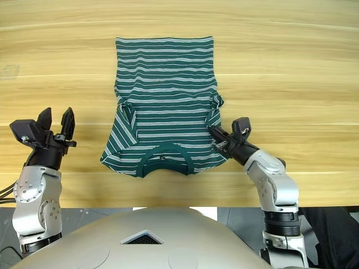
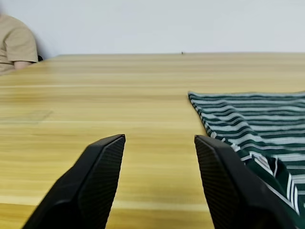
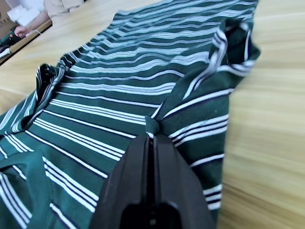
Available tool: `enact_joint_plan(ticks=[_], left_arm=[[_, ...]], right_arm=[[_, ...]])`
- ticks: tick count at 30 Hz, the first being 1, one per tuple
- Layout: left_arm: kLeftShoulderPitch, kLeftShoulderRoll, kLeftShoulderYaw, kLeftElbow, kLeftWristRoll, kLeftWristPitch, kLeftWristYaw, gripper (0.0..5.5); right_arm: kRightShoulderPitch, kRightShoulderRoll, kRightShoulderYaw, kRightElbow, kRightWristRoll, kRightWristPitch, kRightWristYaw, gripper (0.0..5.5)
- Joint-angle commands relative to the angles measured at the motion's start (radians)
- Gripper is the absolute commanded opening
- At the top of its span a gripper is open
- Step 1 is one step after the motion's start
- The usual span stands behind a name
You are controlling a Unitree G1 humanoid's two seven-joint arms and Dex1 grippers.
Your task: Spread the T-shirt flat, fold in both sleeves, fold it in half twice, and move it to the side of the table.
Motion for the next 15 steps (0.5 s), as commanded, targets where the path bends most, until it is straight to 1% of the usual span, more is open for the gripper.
enact_joint_plan(ticks=[1, 8, 15], left_arm=[[0.009, 0.003, -0.019, 0.013, 0.022, 0.002, -0.015, 2.72], [0.023, -0.005, -0.036, 0.006, 0.030, -0.002, -0.032, 2.72], [0.033, 0.003, -0.054, 0.008, 0.056, -0.001, -0.036, 2.72]], right_arm=[[-0.017, 0.032, 0.006, -0.025, 0.035, -0.022, 0.030, 0.03], [-0.009, 0.049, 0.015, -0.047, 0.051, -0.027, 0.051, 0.03], [-0.004, 0.028, 0.076, 0.029, -0.115, -0.114, 0.005, 0.03]])
